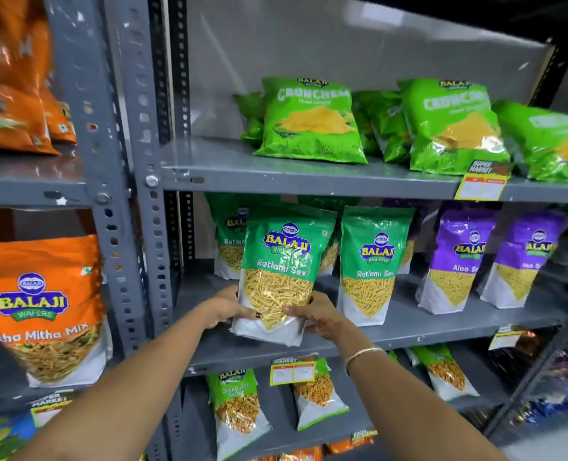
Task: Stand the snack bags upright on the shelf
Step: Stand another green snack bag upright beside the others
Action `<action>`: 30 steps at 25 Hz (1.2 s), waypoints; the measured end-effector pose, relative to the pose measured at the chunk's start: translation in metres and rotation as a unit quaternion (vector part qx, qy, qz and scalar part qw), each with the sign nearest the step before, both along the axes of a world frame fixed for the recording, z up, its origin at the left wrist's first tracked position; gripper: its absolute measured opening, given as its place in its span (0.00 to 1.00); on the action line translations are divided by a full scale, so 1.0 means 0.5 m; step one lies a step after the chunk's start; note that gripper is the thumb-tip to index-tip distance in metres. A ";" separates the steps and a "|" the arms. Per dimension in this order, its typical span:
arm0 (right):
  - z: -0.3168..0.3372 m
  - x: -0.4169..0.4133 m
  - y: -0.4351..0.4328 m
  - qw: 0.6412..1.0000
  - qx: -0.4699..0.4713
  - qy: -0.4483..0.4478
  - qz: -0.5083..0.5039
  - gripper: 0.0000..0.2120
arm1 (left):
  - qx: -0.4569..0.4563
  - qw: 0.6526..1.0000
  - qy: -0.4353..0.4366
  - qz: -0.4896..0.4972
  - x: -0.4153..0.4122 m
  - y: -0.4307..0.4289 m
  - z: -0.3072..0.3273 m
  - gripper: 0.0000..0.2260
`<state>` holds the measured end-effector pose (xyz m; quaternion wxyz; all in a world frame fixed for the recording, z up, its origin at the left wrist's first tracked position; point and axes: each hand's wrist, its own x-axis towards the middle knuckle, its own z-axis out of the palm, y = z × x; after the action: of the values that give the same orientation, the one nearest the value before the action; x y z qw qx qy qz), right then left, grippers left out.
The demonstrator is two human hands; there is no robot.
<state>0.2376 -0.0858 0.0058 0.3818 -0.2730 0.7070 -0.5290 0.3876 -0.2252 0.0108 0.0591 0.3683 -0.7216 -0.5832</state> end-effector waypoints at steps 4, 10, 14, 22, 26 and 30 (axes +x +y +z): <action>0.004 -0.016 -0.008 0.998 -0.022 0.047 -0.026 0.22 | -0.083 0.996 0.028 0.023 -0.019 -0.013 -0.019 0.36; -0.026 -0.035 -0.032 0.990 -0.070 0.113 -0.047 0.29 | -0.129 0.986 0.057 0.089 -0.039 0.023 -0.030 0.33; -0.063 -0.041 -0.068 0.984 -0.093 0.145 -0.051 0.29 | -0.149 0.973 0.081 0.155 -0.052 0.023 -0.069 0.32; -0.133 -0.051 -0.086 0.986 -0.059 0.153 -0.007 0.31 | -0.124 0.965 0.074 0.219 -0.041 0.030 -0.129 0.30; -0.137 -0.057 -0.077 0.986 -0.008 0.166 0.023 0.29 | -0.112 0.967 0.074 0.217 -0.031 0.022 -0.144 0.29; -0.143 -0.042 -0.092 0.985 -0.017 0.169 0.017 0.29 | -0.116 0.964 0.070 0.228 -0.017 0.020 -0.147 0.28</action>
<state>0.2167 -0.1318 -0.0656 0.2608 -0.3769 0.7479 -0.4802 0.3790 -0.2152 -0.0626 0.2832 0.4718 -0.6755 -0.4908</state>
